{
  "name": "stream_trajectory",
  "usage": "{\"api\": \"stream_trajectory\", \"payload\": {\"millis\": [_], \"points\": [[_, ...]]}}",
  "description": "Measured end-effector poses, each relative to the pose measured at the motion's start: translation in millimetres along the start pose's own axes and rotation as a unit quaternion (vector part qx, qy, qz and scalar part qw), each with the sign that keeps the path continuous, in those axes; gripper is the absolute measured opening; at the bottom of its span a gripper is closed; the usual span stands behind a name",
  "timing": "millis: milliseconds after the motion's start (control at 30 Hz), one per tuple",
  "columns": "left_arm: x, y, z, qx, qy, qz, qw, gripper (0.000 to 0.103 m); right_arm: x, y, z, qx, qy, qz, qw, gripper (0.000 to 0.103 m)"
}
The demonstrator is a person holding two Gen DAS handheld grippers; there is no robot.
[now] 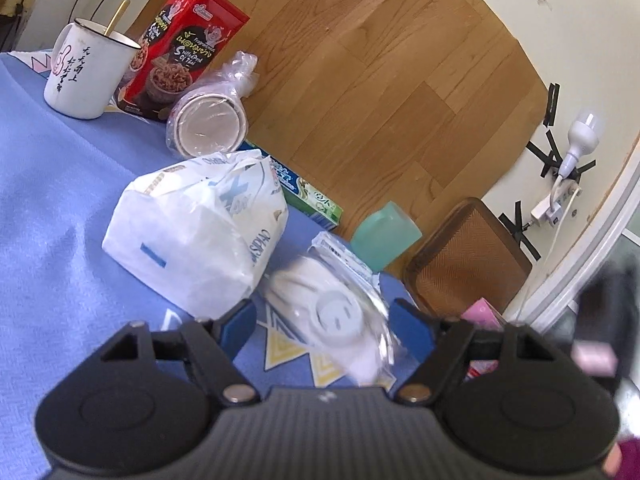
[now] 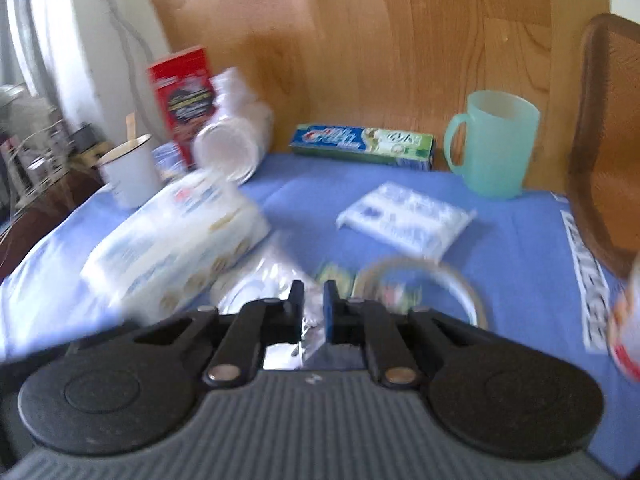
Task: Organize soft objects
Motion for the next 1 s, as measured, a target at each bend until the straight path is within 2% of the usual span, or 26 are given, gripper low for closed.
{"api": "stream_trajectory", "payload": {"millis": [167, 267, 333, 367, 400, 500, 567, 600, 667, 733, 767, 867, 1000], "points": [[-2.2, -2.9, 2.2, -0.008, 0.016, 0.001, 0.9998, 0.078, 59.8, 15.1, 64.2, -0.019, -0.01, 0.0, 1.0, 0.007], [-5.5, -9.5, 7.3, -0.025, 0.044, 0.004, 0.9987, 0.078, 86.7, 26.2, 94.0, -0.013, -0.031, 0.0, 0.999, 0.013], [-8.0, -15.4, 11.9, -0.039, 0.071, 0.008, 0.9967, 0.078, 97.5, 35.5, 101.4, 0.006, -0.035, 0.004, 0.999, 0.038], [-7.4, -18.7, 15.1, -0.044, 0.08, 0.006, 0.9958, 0.077, 100.5, 38.2, 103.6, 0.012, -0.036, 0.007, 0.999, 0.06], [-5.7, -22.4, 18.8, -0.048, 0.091, 0.008, 0.9947, 0.075, 100.8, 40.5, 105.1, 0.02, -0.036, 0.003, 0.999, 0.068], [5.5, -36.7, 33.5, -0.048, 0.134, 0.025, 0.9895, 0.075, 94.1, 45.8, 105.2, 0.047, -0.027, -0.006, 0.998, 0.069], [14.2, -48.8, 45.1, -0.067, 0.156, 0.023, 0.9852, 0.075, 85.2, 51.9, 105.1, 0.069, -0.024, -0.012, 0.997, 0.078], [13.1, -54.1, 52.7, -0.08, 0.169, 0.008, 0.9822, 0.075, 83.0, 53.8, 107.4, 0.076, -0.025, -0.011, 0.997, 0.082], [6.1, -57.8, 67.1, -0.092, 0.197, -0.024, 0.9757, 0.075, 76.0, 54.9, 107.5, 0.085, -0.028, -0.014, 0.996, 0.083], [5.1, -62.0, 78.9, -0.105, 0.188, -0.018, 0.9765, 0.075, 70.1, 58.3, 104.6, 0.084, -0.031, -0.023, 0.996, 0.082], [3.8, -65.9, 84.3, -0.11, 0.191, -0.013, 0.9753, 0.076, 69.5, 59.7, 103.2, 0.083, -0.035, -0.027, 0.996, 0.075], [1.5, -77.8, 93.8, -0.133, 0.18, -0.032, 0.9741, 0.076, 71.9, 63.1, 104.6, 0.075, -0.04, -0.001, 0.996, 0.07], [0.6, -97.1, 90.6, -0.124, 0.191, 0.016, 0.9736, 0.071, 89.8, 56.1, 115.9, 0.055, -0.061, 0.043, 0.996, 0.066]]}}
Point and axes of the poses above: each gripper's, at about its wrist camera, not at the fingertips, and x roughly against the way its jaws point, y to its left, z to its underside, the point moved 2 cm from there along -x, roughly the way its jaws point, and after that the axes turned 15 degrees about x, right-handed, at the moved point
